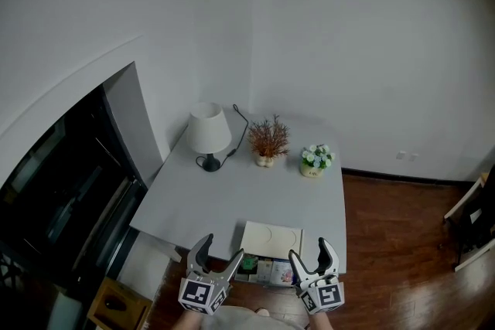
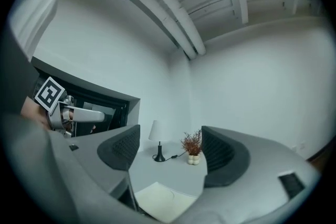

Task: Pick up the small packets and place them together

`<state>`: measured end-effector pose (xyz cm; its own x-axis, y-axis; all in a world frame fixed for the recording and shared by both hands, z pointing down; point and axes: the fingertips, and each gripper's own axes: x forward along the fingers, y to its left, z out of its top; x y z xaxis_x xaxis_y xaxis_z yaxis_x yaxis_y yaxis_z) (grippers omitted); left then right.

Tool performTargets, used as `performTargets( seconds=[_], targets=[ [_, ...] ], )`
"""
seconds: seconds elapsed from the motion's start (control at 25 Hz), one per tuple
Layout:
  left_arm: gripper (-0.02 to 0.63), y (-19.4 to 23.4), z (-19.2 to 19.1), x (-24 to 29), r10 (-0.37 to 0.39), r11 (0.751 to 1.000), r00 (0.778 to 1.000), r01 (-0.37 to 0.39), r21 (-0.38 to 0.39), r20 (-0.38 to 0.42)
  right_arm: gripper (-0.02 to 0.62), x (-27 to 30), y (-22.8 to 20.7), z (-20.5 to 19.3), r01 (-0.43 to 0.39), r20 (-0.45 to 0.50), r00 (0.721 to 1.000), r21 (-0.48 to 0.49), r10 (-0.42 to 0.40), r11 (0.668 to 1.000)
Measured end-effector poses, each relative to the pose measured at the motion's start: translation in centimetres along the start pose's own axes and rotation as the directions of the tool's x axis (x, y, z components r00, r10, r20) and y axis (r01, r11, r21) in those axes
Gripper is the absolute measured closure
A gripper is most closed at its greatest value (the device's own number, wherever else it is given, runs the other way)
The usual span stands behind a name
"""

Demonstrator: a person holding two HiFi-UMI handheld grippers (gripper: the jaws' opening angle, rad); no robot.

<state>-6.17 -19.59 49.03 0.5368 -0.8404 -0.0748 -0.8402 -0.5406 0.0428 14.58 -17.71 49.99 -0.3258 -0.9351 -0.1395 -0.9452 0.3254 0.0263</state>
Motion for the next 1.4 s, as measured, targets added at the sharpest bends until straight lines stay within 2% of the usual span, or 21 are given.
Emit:
performTargets(
  seconds=[0.16, 0.72, 1.4],
  targets=[
    [0.268, -0.1, -0.2, 0.0, -0.008, 1.0, 1.0, 0.009, 0.028, -0.017, 0.236, -0.3, 0.4, 0.4, 0.015, 0.009, 1.0, -0.002, -0.015, 1.0],
    [0.27, -1.6, -0.8, 0.4, -0.053, 0.999, 0.998, 0.053, 0.001, -0.029, 0.236, -1.9, -0.3, -1.0, 0.039, -0.04, 0.998, 0.026, -0.038, 0.999],
    [0.272, -1.5, -1.0, 0.2, -0.047, 0.999, 0.998, 0.048, 0.016, -0.039, 0.236, -1.9, -0.4, -1.0, 0.025, -0.045, 0.999, 0.002, -0.025, 1.0]
  ],
)
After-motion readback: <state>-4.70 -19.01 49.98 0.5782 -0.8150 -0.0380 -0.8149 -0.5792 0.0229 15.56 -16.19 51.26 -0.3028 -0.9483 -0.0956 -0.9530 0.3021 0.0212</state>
